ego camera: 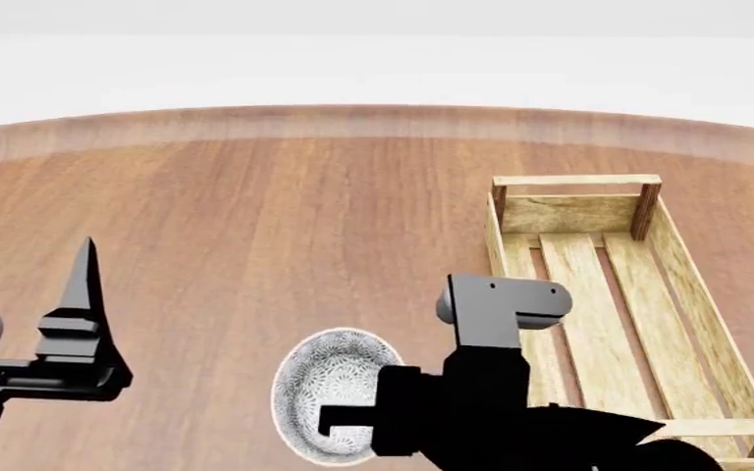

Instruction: Stack the right bowl on the left bowl and place them in the tray.

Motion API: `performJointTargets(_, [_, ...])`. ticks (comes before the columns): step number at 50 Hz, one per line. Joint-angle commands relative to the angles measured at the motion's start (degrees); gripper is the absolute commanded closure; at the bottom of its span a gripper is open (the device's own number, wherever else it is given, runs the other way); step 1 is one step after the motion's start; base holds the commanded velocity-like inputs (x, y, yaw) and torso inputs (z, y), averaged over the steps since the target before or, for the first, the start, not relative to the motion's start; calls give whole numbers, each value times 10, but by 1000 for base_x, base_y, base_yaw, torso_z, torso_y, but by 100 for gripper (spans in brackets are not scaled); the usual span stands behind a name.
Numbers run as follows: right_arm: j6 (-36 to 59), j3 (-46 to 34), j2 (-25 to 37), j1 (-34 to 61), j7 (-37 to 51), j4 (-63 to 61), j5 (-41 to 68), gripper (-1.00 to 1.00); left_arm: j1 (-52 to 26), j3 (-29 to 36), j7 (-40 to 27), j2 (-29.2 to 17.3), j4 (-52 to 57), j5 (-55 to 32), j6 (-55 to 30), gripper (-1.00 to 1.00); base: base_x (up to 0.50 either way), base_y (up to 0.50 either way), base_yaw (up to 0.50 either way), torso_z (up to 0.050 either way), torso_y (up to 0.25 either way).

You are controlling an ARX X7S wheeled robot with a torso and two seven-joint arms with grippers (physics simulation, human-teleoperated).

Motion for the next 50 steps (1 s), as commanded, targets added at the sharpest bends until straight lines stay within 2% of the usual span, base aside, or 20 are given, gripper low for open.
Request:
performJointTargets(1, [-39,-53,-53,65,-81,96,-49,100,-5,4,-3,0,1,-3,-3,-100,0,0,0,0,0])
performJointTargets(18, [-104,-137,-176,141,-205,278,-83,100,-9,5,-11,-4,8,-8,-10,-100,0,0,0,0,0])
performJointTargets(19, [-129,-170,-178,152,-207,300,-57,100,-9,6,-11,-5,7,-6,-8,-100,0,0,0,0,0])
performJointTargets(22, [-227,-338,-178,197,-215,364,87,100,-9,5,-11,-6,6,-8,-8,-100,0,0,0,0,3])
performJointTargets(26, [-339,-577,-178,246,-227,372,297,100,-13,6,-13,-7,10,-9,-13,-100,0,0,0,0,0])
performJointTargets(28, [-379,-657,-178,265,-232,363,366,100,-13,6,-15,-8,12,-10,-15,-100,0,0,0,0,0])
performJointTargets(30, [-394,-701,-179,272,-231,338,394,100,-14,6,-16,-9,15,-11,-18,-100,0,0,0,0,0])
performJointTargets(50, [-383,-713,-179,255,-218,213,361,100,-17,-11,-33,-19,51,-35,-48,-100,0,0,0,0,0])
